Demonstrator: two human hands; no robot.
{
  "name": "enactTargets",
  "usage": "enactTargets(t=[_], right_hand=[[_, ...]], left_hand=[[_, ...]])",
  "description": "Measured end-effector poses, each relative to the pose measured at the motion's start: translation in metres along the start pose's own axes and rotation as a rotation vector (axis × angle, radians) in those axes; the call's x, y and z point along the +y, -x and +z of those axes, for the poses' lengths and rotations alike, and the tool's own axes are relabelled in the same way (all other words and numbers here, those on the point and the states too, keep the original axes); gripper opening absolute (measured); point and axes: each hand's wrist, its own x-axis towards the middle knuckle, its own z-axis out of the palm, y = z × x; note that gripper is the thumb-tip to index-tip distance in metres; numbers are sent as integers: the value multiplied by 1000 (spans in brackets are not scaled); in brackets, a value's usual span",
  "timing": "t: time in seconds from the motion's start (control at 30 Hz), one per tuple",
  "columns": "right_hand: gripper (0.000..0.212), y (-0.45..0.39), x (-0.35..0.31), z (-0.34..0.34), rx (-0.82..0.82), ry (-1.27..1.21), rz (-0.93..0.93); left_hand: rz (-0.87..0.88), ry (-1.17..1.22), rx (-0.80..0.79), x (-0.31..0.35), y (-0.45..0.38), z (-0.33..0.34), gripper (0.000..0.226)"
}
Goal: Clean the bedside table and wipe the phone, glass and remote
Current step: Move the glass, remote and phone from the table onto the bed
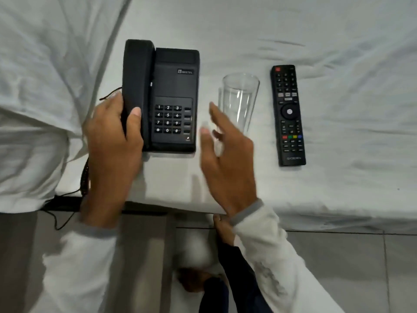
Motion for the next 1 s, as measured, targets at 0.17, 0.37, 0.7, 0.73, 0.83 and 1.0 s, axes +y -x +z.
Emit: enactTargets(t=[0.17, 0.37, 0.7, 0.73, 0.83, 1.0], right_hand=[[40, -22, 53, -79, 335, 318, -168], [62, -44, 120, -90, 23, 543, -132], [58, -28, 115, -56, 170, 433, 22], [57, -28, 112, -61, 172, 417, 6], [50, -24, 98, -67, 195, 416, -152], [47, -5, 51, -37, 24, 283, -539]], left_hand=[[336, 123, 34, 70, 42, 27, 51], [316, 27, -318, 105, 43, 101, 69], [324, 92, -231, 94, 40, 120, 62], [330, 120, -227, 92, 40, 118, 60], [322, 188, -135, 73, 49, 101, 57], [248, 149, 191, 23, 90, 47, 50]])
